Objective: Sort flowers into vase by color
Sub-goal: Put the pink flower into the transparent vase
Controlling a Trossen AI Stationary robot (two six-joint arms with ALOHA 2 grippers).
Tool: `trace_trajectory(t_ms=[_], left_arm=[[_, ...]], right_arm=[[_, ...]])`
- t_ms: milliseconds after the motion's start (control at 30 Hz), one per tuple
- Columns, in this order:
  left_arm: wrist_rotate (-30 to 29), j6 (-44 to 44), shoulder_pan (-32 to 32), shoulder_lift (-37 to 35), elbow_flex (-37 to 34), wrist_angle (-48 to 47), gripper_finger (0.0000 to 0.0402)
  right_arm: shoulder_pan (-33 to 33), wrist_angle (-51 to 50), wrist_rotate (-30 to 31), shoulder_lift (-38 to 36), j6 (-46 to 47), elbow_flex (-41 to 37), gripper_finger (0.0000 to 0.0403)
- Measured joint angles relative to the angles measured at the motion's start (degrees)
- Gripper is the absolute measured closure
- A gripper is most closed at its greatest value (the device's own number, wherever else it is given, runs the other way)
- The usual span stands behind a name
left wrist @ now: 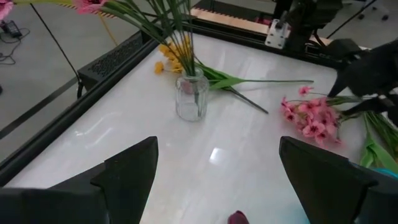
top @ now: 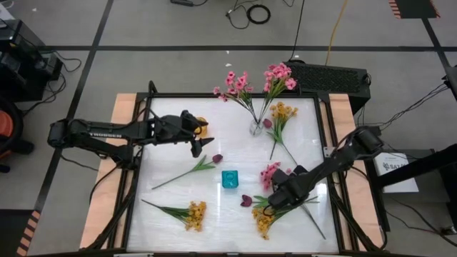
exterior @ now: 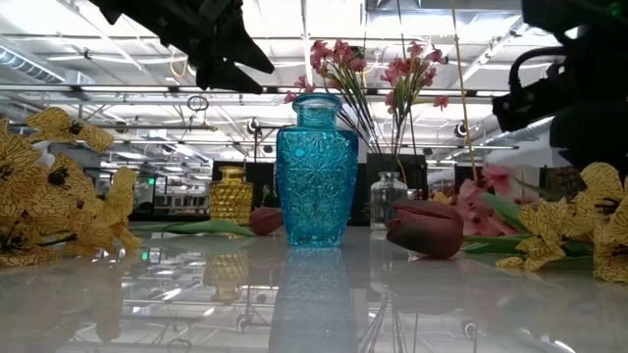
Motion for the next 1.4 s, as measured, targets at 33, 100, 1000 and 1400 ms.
trace_trajectory(t_ms=[33, 100, 1000, 1400], left_arm=[[0.0, 0.04, -0.05, -0.01, 0.0, 0.01, 0.0061], [0.02, 0.02, -0.05, 0.01, 0.0, -0.01, 0.0061], [-0.31, 0.04, -0.04, -0.01, 0.04, 2.54, 0.0061], [0.18, 0.04, -0.04, 2.28, 0.04, 10.51, 0.0061]], right_arm=[[-0.2, 0.0, 0.0, 0.2, 0.0, 0.0, 0.0244], [-0.58, -0.01, -0.01, 0.4, 0.02, 0.0, 0.0276], [-1.5, 5.85, 48.79, -36.78, -20.88, 0.2, 0.0395], [-7.44, 36.37, 69.78, -42.85, -55.02, 0.22, 0.0395]])
